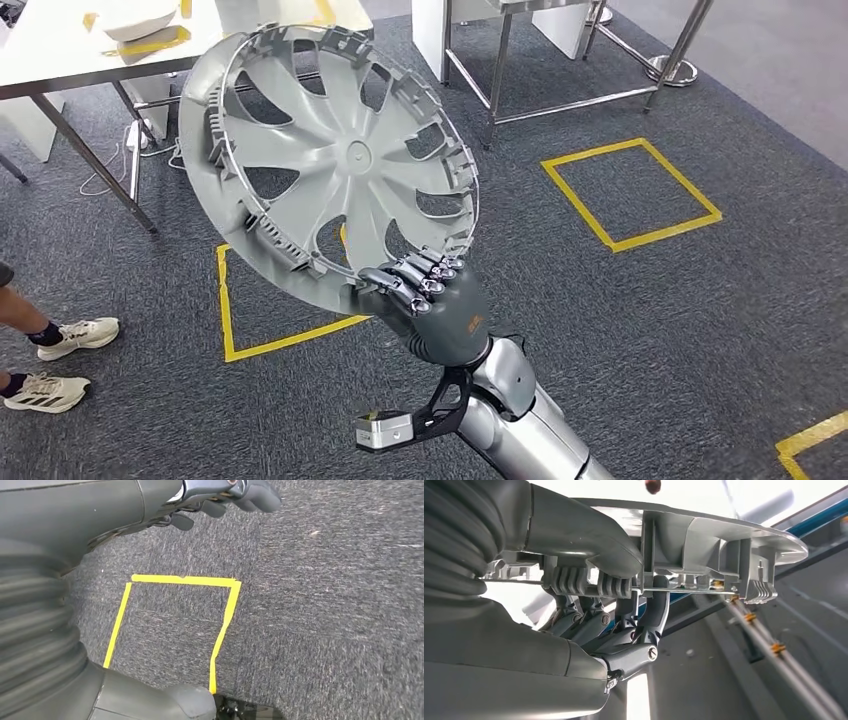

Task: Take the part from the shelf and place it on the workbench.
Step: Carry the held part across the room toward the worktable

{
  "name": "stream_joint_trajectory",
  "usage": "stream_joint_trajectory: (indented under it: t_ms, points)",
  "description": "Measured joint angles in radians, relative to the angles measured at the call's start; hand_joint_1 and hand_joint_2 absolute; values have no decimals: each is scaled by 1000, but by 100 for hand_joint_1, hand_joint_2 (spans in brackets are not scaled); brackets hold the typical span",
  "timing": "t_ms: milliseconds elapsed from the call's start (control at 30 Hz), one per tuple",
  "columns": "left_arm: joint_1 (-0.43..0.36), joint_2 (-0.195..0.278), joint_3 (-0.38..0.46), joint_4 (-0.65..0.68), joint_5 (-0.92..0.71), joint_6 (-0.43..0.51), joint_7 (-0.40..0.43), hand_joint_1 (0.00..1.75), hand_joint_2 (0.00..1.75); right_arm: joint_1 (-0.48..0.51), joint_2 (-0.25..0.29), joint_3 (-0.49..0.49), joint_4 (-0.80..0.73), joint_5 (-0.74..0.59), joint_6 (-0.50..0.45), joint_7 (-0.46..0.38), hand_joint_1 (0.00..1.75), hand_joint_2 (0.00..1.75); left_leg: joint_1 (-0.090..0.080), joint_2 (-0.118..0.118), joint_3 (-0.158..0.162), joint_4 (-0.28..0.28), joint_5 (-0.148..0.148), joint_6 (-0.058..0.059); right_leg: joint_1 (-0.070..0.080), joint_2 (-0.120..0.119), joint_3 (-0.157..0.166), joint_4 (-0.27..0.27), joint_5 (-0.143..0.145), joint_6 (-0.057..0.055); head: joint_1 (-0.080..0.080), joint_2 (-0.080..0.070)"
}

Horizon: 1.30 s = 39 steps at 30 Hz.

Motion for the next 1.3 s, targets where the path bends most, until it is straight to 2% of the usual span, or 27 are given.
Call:
stream_joint_trajectory:
  t_ms: [67,133,200,233,267,300,333,367,433,500,567,633,700,767,800,833,867,900,967,1000,1067,1100,1167,1200,1233,1267,1300]
  points:
    - [1,0,0,0,-1,0,3,0,175,0,0,0,0,1,0,0,175,175,2,-23,-4,-1,5,14,-2,-8,2,0,-3,12,1,0]
    - [2,0,0,0,-5,0,4,0,175,0,0,0,0,3,-1,0,175,175,6,-43,-7,-4,11,27,-6,25,-15,43,-35,22,3,0]
    - [1,-1,-1,0,-11,-1,4,0,175,3,-1,0,0,5,-2,1,175,175,7,-64,-10,-4,15,35,-6,67,-74,166,-99,26,6,0]
    - [1,-1,-1,0,-14,-1,4,0,175,6,-2,0,0,6,-2,1,175,175,6,-76,-11,-4,16,38,-5,75,-109,235,-125,26,6,0]
    - [2,-1,-1,0,-16,-2,6,0,175,10,-3,-1,0,8,-2,0,175,175,5,-88,-12,-4,16,38,-3,79,-134,280,-134,24,6,0]
    - [3,0,-1,0,-17,-2,7,0,175,13,-3,-1,0,8,-2,0,175,175,5,-101,-12,-3,17,39,-2,82,-141,289,-123,20,6,0]
    - [4,0,-1,0,-18,-2,9,0,175,15,-3,-1,0,9,-2,0,175,175,4,-115,-11,-3,17,38,-1,86,-127,254,-93,16,6,0]
    - [4,0,-2,0,-20,-3,11,0,175,16,-3,-1,0,9,-2,0,175,175,3,-129,-10,-3,18,38,0,99,-96,186,-52,9,6,0]
    - [3,-1,-3,1,-22,-3,14,0,175,17,-3,-1,0,10,-3,-1,175,175,3,-154,-12,-1,20,32,1,144,-34,52,1,-4,5,0]
    - [3,-2,-6,1,-23,-2,16,0,175,18,-4,-1,-1,10,-3,-2,175,175,6,-175,-20,-2,25,20,3,163,-14,3,7,-10,5,0]
    - [6,0,-9,1,-22,-1,15,0,175,17,-3,0,-1,10,-3,-2,175,175,10,-190,-26,-5,28,6,3,140,-10,-6,11,-15,6,0]
    - [10,1,-9,1,-20,0,11,0,175,15,-3,0,-1,10,-3,-3,175,175,6,-150,-41,22,9,-4,-2,114,-3,-19,16,-26,2,0]
    - [8,1,-9,1,-19,0,4,0,175,15,-2,0,-1,9,-3,-4,175,175,5,-88,-91,127,-48,-13,-4,84,1,-24,16,-34,-3,0]
    - [6,2,-10,1,-19,-1,-2,0,175,17,-2,0,-1,10,-3,-5,175,175,9,-65,-147,243,-94,-23,-4,53,2,-23,14,-36,-5,0]
    - [6,3,-10,1,-19,-2,-5,0,175,17,-2,0,-1,10,-2,-5,175,175,12,-62,-154,262,-92,-26,-4,38,3,-23,13,-35,-6,0]
    - [7,4,-10,1,-19,-2,-6,0,175,17,-2,0,-1,10,-1,-4,175,175,15,-57,-141,239,-71,-29,-5,25,4,-23,11,-32,-6,0]
    - [7,5,-10,1,-19,-4,-7,0,175,17,-2,1,-1,9,0,-3,175,175,17,-47,-109,182,-39,-30,-6,13,7,-21,9,-29,-6,0]
    - [7,6,-10,1,-19,-5,-8,0,175,17,-2,1,-1,9,2,-3,175,175,16,-22,-71,111,-13,-31,-5,1,9,-19,5,-24,-6,0]
    - [4,7,-10,0,-19,-8,-8,0,175,17,-1,1,-1,8,6,-3,175,175,12,9,-18,10,16,-20,0,-18,12,-12,-3,-11,-8,0]
    - [3,6,-10,0,-19,-9,-7,0,175,17,-1,2,-1,8,7,-3,175,175,9,14,-11,-5,15,-12,3,-27,14,-11,-5,-6,-9,0]
    - [4,7,-10,0,-19,-9,-5,0,175,17,-1,4,-1,8,8,-3,175,175,7,-11,-16,-5,18,5,4,-44,17,-12,-7,5,-7,0]
    - [6,7,-10,0,-18,-9,-3,0,175,16,-1,5,-1,8,9,-2,175,175,8,-22,-17,-6,19,12,2,-37,17,-7,-14,10,-7,0]
    - [6,6,-10,0,-18,-8,1,0,175,14,-1,6,-1,6,10,0,175,175,12,-46,-18,-9,25,25,-4,13,-7,57,-58,18,-3,0]
    - [6,6,-10,0,-18,-8,3,0,175,15,-1,6,-1,4,10,1,175,175,12,-57,-19,-9,26,29,-5,46,-34,119,-91,19,-1,0]
    - [5,6,-10,0,-18,-7,4,0,175,15,-1,6,-1,3,11,0,175,175,12,-70,-21,-9,27,32,-5,66,-68,189,-122,19,0,0]
    - [4,6,-10,0,-18,-7,4,0,175,16,-1,6,-1,2,12,0,175,175,11,-84,-22,-9,27,33,-4,77,-97,246,-141,19,2,0]
    - [5,5,-10,0,-18,-7,5,0,175,17,-1,6,-1,2,13,0,175,175,10,-98,-23,-9,28,33,-3,82,-113,274,-142,17,2,0]
